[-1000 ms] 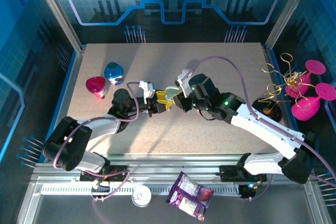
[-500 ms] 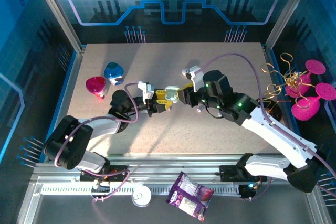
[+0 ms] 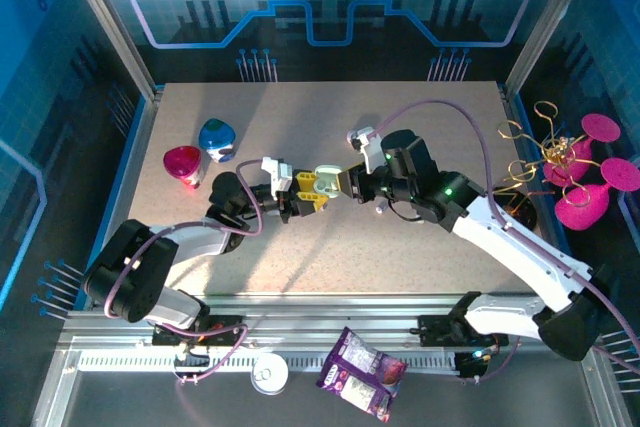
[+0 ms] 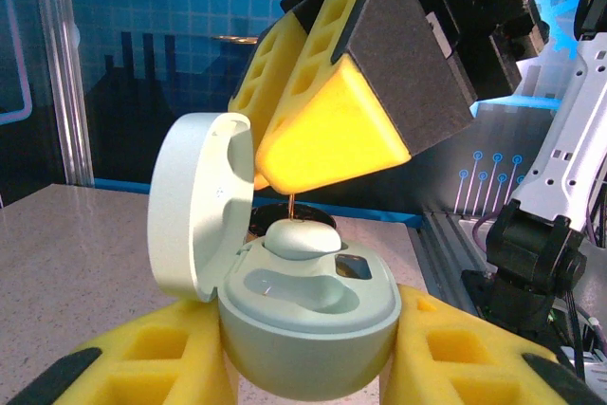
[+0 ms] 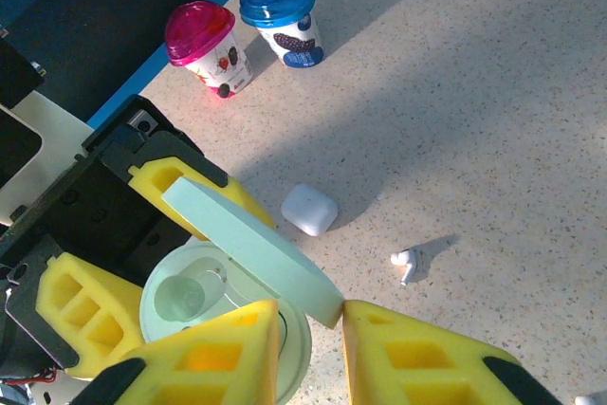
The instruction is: Insert the wireless bluetooth earbuds into the charging case
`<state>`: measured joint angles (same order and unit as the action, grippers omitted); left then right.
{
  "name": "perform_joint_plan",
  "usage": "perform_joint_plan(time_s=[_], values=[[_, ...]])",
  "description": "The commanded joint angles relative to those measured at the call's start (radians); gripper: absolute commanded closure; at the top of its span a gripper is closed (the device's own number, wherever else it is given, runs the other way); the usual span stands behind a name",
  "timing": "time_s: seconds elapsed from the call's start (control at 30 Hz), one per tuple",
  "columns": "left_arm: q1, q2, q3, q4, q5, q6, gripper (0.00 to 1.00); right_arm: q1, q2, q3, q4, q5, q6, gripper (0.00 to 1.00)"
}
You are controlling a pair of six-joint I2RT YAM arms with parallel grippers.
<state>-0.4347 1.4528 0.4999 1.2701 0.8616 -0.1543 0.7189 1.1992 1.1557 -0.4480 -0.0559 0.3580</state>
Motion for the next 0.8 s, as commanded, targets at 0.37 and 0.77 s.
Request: perform_joint_plan(time_s=[0.37, 0.77], values=[[-0.002, -0.041, -0.003, 0.049, 0.050, 0.086, 0.65, -0.077, -0.170, -0.138, 0.109, -0.054, 0.006, 0.50], [-0.001, -0.059, 0.042, 0.041, 0.170, 0.112, 0.63, -0.268, -0.226, -0.270, 0.096, -0.024, 0.180, 0.43]])
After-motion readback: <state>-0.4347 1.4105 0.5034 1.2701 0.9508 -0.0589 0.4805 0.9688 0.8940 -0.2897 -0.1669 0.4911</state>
